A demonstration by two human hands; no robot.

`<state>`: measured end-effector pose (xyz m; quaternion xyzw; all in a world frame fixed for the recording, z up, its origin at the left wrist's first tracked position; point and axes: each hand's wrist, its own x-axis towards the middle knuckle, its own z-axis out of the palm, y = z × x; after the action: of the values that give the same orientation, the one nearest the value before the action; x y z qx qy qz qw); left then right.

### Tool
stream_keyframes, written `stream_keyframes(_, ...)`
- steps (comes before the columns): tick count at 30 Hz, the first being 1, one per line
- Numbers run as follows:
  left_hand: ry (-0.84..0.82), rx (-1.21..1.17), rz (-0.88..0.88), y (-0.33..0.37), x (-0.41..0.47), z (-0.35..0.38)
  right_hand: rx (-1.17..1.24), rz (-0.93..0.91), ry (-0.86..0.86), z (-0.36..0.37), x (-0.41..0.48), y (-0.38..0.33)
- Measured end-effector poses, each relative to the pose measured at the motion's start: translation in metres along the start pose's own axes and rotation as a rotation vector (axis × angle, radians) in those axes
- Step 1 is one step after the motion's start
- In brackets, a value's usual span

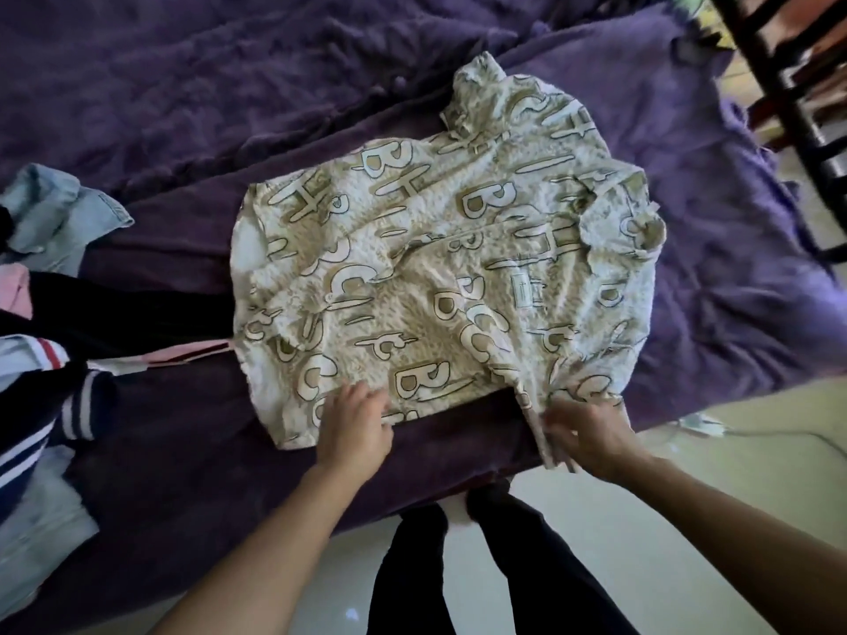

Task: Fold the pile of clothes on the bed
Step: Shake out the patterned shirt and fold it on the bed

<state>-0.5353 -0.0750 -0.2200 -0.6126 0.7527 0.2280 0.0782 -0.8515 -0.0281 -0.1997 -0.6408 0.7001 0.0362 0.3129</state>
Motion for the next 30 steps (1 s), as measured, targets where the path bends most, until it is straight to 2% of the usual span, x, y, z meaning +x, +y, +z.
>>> stream_keyframes(2,-0.063,0.028,0.099,0.03,0.008,0.017,0.217,0.129,0.15,-0.011,0.012,0.018)
stream_keyframes(4,-0.085,0.086,0.127,0.05,0.015,0.036,0.097,0.126,0.321,-0.028,0.027,0.041)
stream_keyframes(5,-0.094,0.124,0.117,0.055,0.019,0.045,-0.066,0.08,0.3,-0.034,0.034,0.055)
stream_keyframes(8,-0.073,0.207,0.006,0.057,0.034,0.066,-0.568,-0.069,-0.059,-0.037,0.043,0.09)
stream_keyframes(11,-0.001,0.198,-0.045,0.056,0.044,0.073,-0.706,-0.401,-0.149,-0.025,0.042,0.101)
stream_keyframes(14,0.034,0.096,-0.075,0.052,0.046,0.069,-0.507,-0.632,-0.075,-0.026,0.041,0.1)
stream_keyframes(16,-0.008,0.057,-0.078,0.052,0.041,0.06,-0.368,-0.661,-0.087,-0.03,0.037,0.097)
stream_keyframes(19,-0.065,0.005,-0.077,0.055,0.028,0.045,-0.174,-0.396,-0.178,-0.043,0.039,0.09)
stream_keyframes(22,-0.038,-0.136,-0.131,0.049,0.026,0.02,0.105,-0.099,-0.077,-0.076,0.065,0.078)
stream_keyframes(25,0.003,-0.313,-0.216,0.033,0.045,-0.015,0.418,-0.066,0.139,-0.127,0.106,0.048)
stream_keyframes(28,0.117,-0.499,-0.232,0.012,0.074,-0.058,0.583,-0.047,0.233,-0.174,0.157,0.018)
stream_keyframes(30,0.148,-0.594,-0.231,-0.004,0.099,-0.088,0.634,0.029,0.283,-0.199,0.196,0.002)
